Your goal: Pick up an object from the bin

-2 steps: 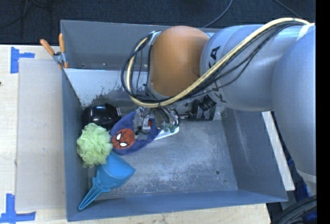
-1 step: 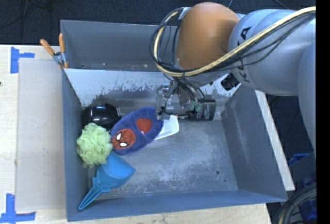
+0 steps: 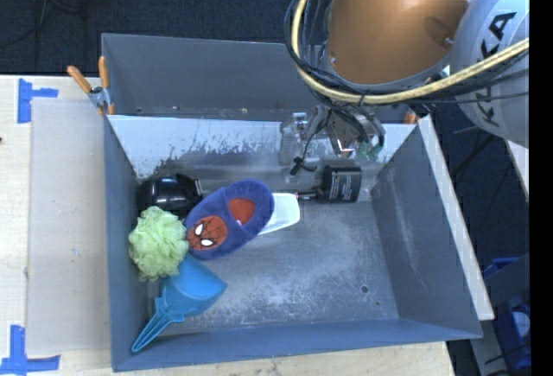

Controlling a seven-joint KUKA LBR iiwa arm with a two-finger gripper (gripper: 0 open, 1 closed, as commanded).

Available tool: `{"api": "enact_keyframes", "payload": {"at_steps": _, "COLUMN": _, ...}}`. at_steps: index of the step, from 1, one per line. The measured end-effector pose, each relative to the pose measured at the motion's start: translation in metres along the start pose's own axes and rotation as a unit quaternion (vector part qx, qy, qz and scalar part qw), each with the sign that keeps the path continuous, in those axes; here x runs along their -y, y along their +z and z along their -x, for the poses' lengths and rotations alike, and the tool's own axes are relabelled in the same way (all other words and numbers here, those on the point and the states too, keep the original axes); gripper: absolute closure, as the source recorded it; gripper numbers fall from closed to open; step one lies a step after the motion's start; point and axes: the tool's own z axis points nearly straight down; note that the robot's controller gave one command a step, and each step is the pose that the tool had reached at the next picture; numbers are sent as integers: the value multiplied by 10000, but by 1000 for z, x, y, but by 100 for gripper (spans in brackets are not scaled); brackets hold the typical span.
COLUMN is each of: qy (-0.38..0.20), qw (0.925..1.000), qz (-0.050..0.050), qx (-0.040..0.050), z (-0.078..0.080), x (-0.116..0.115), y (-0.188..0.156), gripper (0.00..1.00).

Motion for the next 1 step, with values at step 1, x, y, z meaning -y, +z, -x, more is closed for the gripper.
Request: {"api": "enact_keyframes", "payload": {"at_steps": 1, "qy": -950, "qw": 9955, "qz": 0, "qx": 21, "z": 29, "x": 7, "y": -9, "gripper": 100}}
